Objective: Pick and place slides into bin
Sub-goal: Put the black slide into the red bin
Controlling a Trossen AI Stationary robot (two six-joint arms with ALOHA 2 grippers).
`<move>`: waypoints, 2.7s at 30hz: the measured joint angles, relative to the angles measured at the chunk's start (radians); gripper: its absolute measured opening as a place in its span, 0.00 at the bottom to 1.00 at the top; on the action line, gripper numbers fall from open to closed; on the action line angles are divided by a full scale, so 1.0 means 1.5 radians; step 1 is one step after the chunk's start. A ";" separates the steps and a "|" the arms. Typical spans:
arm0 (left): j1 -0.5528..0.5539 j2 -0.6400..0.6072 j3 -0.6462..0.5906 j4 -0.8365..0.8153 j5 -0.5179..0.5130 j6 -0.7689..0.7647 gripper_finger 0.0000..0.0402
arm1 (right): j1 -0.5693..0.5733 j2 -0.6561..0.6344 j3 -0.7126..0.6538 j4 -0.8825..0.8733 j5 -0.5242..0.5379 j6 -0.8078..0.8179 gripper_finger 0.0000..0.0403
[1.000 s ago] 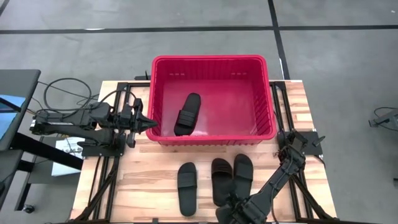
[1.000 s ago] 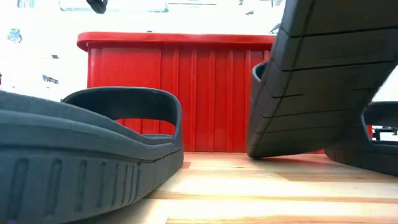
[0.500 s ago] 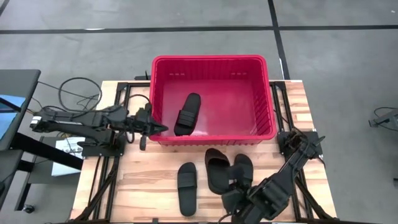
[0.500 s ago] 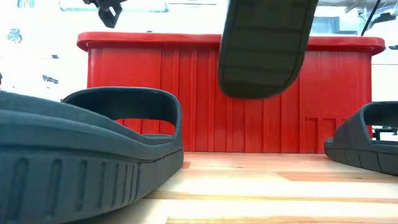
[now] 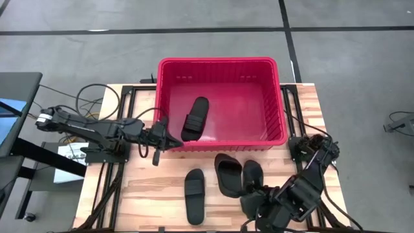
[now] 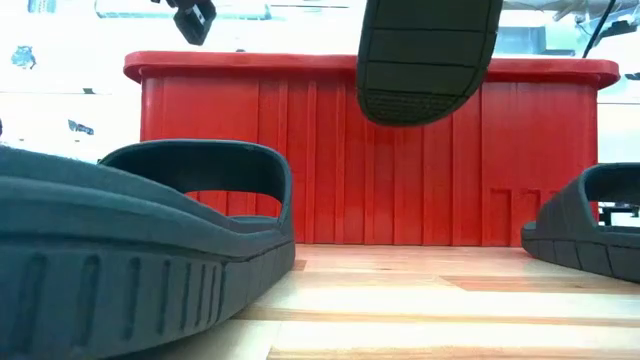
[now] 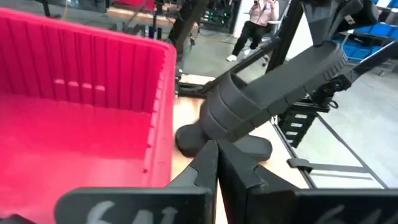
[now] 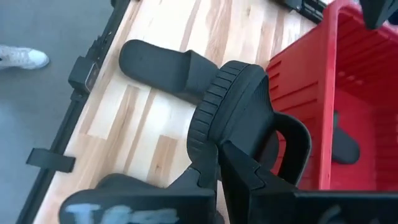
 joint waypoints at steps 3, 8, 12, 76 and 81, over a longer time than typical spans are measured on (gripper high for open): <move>-0.022 0.016 0.000 -0.002 -0.002 -0.023 0.00 | 0.008 0.000 0.000 0.003 0.005 -0.020 0.00; -0.062 0.039 0.000 0.003 -0.002 -0.052 0.00 | 0.021 0.000 0.000 0.036 0.043 -0.057 0.00; -0.088 0.039 0.000 0.030 -0.011 -0.066 0.00 | 0.039 -0.014 0.000 0.096 0.124 -0.116 0.00; -0.121 0.039 -0.001 -0.011 0.060 0.002 0.00 | -0.019 0.057 -0.364 0.489 -0.197 0.423 0.47; -0.121 0.039 -0.001 -0.015 0.076 0.003 0.00 | -0.027 0.057 -0.364 0.446 -0.214 0.416 0.47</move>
